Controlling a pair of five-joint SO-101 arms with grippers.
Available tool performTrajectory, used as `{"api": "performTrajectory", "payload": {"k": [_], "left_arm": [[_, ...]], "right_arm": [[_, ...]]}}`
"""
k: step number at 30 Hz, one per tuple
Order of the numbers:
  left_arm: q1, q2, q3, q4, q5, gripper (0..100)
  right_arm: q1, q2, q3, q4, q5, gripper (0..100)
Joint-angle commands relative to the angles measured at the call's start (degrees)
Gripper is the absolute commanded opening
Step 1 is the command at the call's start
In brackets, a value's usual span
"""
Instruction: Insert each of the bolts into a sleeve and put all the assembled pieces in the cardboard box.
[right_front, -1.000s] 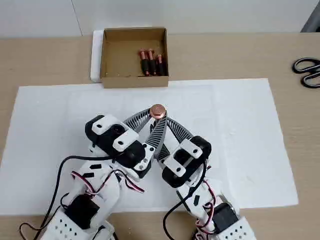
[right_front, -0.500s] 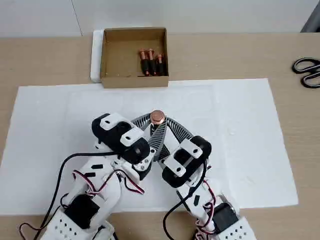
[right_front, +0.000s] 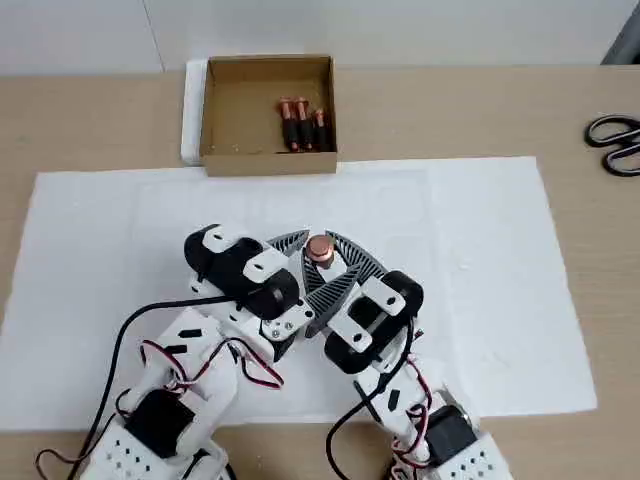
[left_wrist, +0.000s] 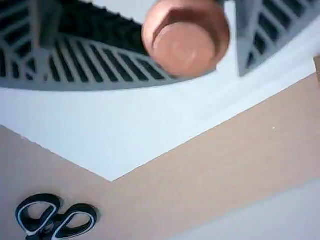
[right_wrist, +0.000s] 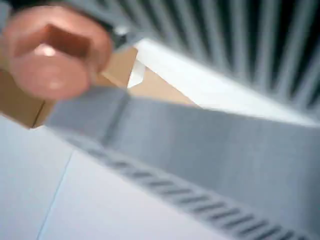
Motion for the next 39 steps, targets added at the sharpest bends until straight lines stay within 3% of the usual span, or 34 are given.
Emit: {"api": "performTrajectory", "payload": {"k": [1, 8, 14, 19, 21, 30, 34, 39], "left_arm": [[-0.4, 0.1, -2.3, 0.3, -0.4, 24], [-5.6, 0.1, -9.6, 0.5, -0.4, 24], [-6.1, 0.0, -16.0, 0.6, -0.4, 24], [-10.4, -2.7, -16.7, 0.3, -0.4, 9], [-12.2, -5.5, -15.0, 0.4, -0.4, 1], [-24.4, -23.8, 4.6, -2.4, -0.4, 1], [-31.5, -22.5, 10.9, -6.0, -0.4, 1], [-34.4, -22.5, 17.5, -8.8, -0.4, 1]], "right_arm": [[-0.1, -1.1, 0.3, 0.0, 0.1, 0.5], [-0.1, -1.1, 0.3, 0.2, 0.1, 0.5], [-0.1, -1.1, 0.3, 0.4, 0.3, 0.5], [-0.1, -1.1, 0.3, 0.4, 0.4, 0.5], [-0.1, -1.1, 0.3, 0.4, 0.4, 0.5], [-0.1, -1.0, 0.3, 0.5, 0.4, 0.5], [-0.1, -1.0, 0.3, 0.5, 0.4, 0.5], [-0.1, -1.0, 0.3, 0.5, 0.4, 0.5]]}}
